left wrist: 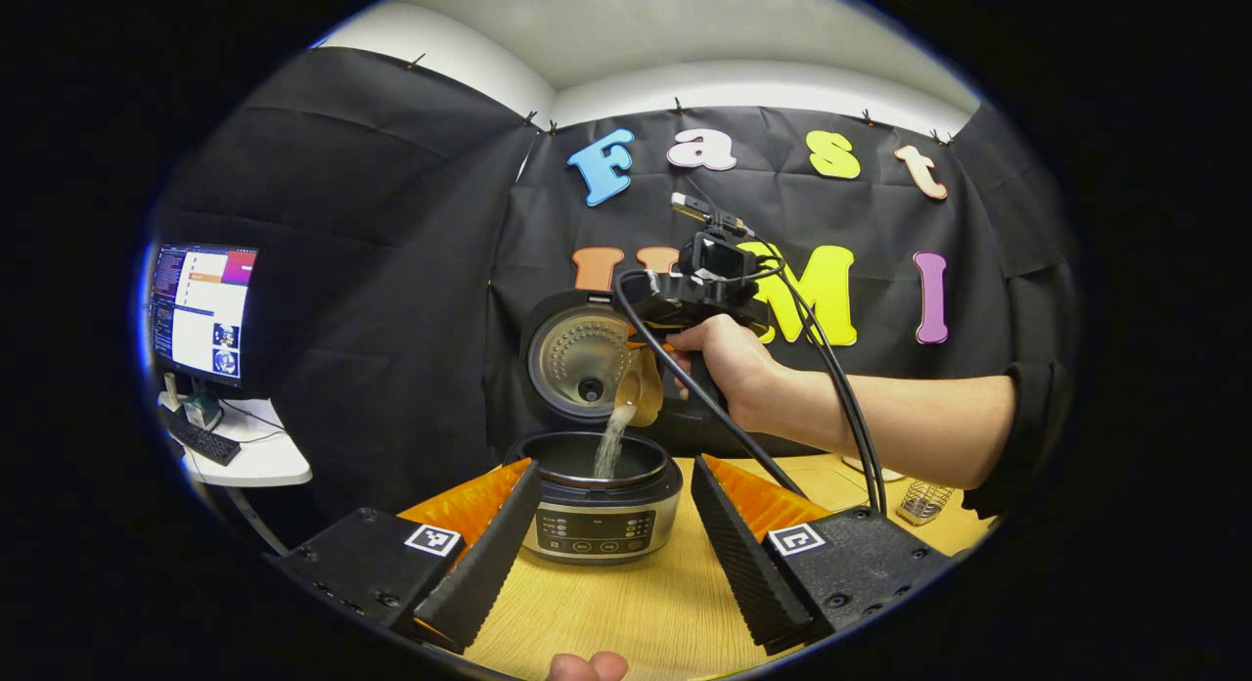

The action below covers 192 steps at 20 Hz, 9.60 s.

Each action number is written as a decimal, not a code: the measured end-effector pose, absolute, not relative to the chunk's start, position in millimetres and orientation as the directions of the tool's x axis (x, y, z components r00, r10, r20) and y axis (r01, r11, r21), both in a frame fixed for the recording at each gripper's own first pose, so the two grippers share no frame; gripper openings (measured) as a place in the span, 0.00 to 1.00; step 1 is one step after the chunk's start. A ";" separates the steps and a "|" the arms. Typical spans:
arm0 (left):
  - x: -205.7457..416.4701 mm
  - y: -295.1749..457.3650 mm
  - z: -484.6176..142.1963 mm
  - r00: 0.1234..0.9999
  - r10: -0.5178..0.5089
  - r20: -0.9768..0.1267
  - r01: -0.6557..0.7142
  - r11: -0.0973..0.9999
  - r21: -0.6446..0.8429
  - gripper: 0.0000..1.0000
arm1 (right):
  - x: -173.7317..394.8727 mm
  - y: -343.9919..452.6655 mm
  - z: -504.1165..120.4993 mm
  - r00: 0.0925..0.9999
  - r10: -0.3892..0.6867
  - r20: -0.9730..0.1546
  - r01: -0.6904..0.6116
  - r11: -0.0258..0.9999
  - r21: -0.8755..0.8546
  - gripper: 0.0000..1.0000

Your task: Close the left gripper, press the button to open the rice cooker; take a wooden spoon from the chopstick holder with the right hand, scoop a spoonful of rice and pour it into the rice cooker, then put the wooden spoon back into the chopstick holder.

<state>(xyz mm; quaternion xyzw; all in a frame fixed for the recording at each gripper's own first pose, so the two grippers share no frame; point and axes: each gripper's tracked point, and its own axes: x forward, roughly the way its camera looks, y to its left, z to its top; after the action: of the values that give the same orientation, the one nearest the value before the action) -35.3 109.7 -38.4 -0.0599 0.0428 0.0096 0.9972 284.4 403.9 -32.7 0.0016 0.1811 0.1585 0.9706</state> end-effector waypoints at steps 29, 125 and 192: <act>-42.3 123.8 -27.9 0.996 0.071 -0.063 -0.077 0.991 -0.110 0.98 | 243.1 349.7 14.3 0.884 0.406 -0.231 -0.324 0.889 0.324 0.01; 286.6 145.6 105.0 0.986 0.111 -0.125 -0.096 0.988 0.120 0.98 | -18.8 -139.1 -126.4 0.981 -0.058 -0.185 0.057 0.998 -0.009 0.92; 136.1 125.8 -114.3 0.922 0.064 -0.381 -0.072 0.997 -0.008 0.99 | -45.1 -60.8 -150.8 0.962 0.066 -0.265 -0.045 0.995 0.084 0.94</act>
<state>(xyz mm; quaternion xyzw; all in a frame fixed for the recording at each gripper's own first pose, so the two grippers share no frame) 136.1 125.8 -114.3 -0.0107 0.1938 0.0347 0.9804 -45.1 -60.8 -150.8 0.0384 0.1351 0.0282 0.9897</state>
